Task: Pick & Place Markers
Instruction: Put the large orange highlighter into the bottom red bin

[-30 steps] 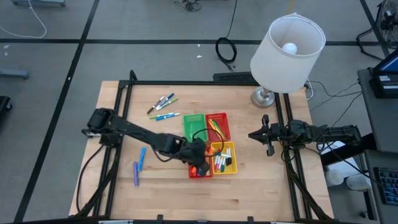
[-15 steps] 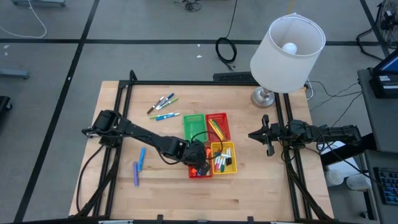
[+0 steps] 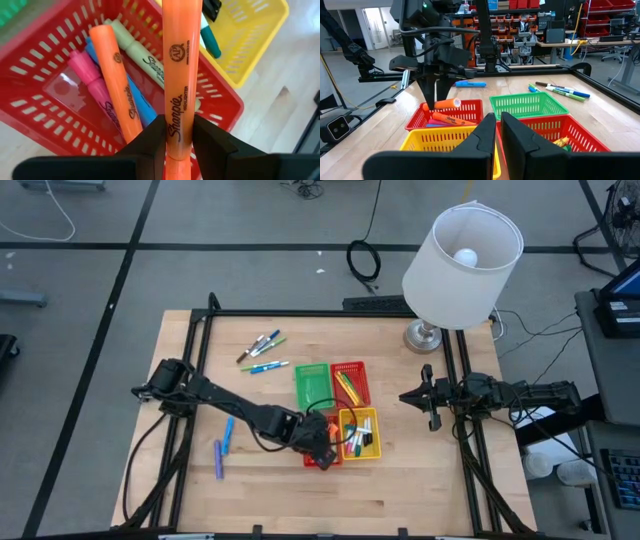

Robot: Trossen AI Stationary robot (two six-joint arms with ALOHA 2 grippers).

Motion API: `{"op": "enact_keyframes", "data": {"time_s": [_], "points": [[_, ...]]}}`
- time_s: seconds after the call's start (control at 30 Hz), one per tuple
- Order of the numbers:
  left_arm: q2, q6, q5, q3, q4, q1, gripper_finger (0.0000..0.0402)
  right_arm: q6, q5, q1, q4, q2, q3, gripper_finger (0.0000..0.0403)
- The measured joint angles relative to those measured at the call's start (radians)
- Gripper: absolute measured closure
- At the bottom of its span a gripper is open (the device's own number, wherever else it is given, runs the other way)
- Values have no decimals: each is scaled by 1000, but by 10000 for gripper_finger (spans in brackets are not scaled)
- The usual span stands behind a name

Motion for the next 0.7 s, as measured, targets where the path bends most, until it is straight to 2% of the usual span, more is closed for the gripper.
{"op": "enact_keyframes", "data": {"time_s": [0.5,0.57,0.7], "points": [[0,21,-8,0,0,3,307,0,0,0,0,0,0,385],[0,29,-8,0,0,5,297,0,0,0,0,0,0,385],[0,34,-8,0,-1,8,252,0,0,0,0,0,0,385]]}}
